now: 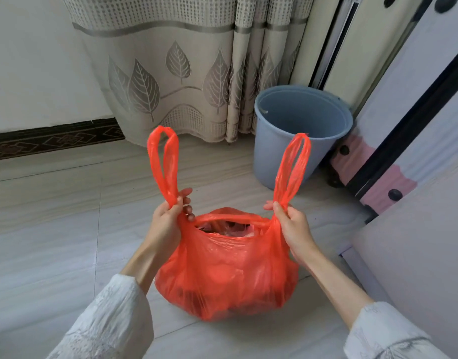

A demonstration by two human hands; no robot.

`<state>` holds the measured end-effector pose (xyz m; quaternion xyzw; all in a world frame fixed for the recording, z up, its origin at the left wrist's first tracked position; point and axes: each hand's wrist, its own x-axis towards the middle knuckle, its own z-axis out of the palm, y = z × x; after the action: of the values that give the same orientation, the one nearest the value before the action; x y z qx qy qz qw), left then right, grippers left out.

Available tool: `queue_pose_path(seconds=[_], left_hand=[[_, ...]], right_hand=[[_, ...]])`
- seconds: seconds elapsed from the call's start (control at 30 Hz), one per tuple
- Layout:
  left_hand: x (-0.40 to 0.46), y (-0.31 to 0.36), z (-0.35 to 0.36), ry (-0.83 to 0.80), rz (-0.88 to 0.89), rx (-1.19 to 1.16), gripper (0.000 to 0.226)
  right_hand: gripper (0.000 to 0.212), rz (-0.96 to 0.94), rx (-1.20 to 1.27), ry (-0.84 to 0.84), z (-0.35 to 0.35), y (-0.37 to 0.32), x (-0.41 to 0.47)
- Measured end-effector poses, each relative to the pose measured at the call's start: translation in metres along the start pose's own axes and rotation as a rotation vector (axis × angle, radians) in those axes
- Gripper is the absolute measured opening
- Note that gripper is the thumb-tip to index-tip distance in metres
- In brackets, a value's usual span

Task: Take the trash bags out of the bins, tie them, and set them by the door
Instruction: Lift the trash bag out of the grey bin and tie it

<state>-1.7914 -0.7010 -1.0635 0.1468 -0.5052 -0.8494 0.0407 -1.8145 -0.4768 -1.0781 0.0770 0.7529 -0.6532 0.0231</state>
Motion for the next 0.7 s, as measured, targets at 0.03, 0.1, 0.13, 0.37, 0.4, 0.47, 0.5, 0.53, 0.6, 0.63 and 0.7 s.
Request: queue_pose_path(seconds=[0.03, 0.1, 0.13, 0.37, 0.4, 0.47, 0.5, 0.53, 0.6, 0.63, 0.7], left_hand=[[-0.001, 0.000, 0.000, -0.011, 0.007, -0.008, 0.024], [-0.003, 0.003, 0.001, -0.012, 0.018, -0.070, 0.031], [-0.004, 0.004, 0.001, 0.000, 0.020, -0.115, 0.033], [-0.011, 0.002, 0.005, 0.092, -0.025, -0.384, 0.042], [-0.010, 0.002, 0.005, 0.101, -0.032, -0.374, 0.042], [-0.009, 0.001, 0.006, 0.111, -0.060, -0.284, 0.041], [-0.008, 0.001, 0.007, 0.110, -0.079, -0.218, 0.041], [-0.008, 0.001, 0.007, 0.105, -0.095, -0.156, 0.040], [-0.009, 0.002, 0.006, 0.084, -0.138, -0.098, 0.037], [-0.009, 0.003, 0.005, 0.074, -0.165, -0.104, 0.033], [-0.009, 0.005, 0.004, 0.070, -0.199, -0.112, 0.025]], right_hand=[[0.032, -0.011, 0.002, 0.010, 0.001, 0.000, -0.001], [0.041, 0.020, 0.140, 0.011, 0.004, -0.010, 0.000], [0.042, 0.060, 0.291, 0.011, 0.004, -0.016, 0.002], [0.052, 0.332, 0.977, 0.085, 0.006, -0.035, -0.003], [0.052, 0.332, 0.949, 0.076, 0.006, -0.033, -0.002], [0.051, 0.328, 0.868, 0.054, 0.007, -0.031, -0.001], [0.050, 0.311, 0.801, 0.036, 0.007, -0.032, -0.002], [0.047, 0.286, 0.720, 0.015, 0.007, -0.031, -0.002], [0.041, 0.238, 0.568, -0.050, 0.010, -0.031, -0.004], [0.039, 0.220, 0.490, -0.093, 0.013, -0.032, -0.006], [0.038, 0.199, 0.359, -0.165, 0.018, -0.032, -0.009]])
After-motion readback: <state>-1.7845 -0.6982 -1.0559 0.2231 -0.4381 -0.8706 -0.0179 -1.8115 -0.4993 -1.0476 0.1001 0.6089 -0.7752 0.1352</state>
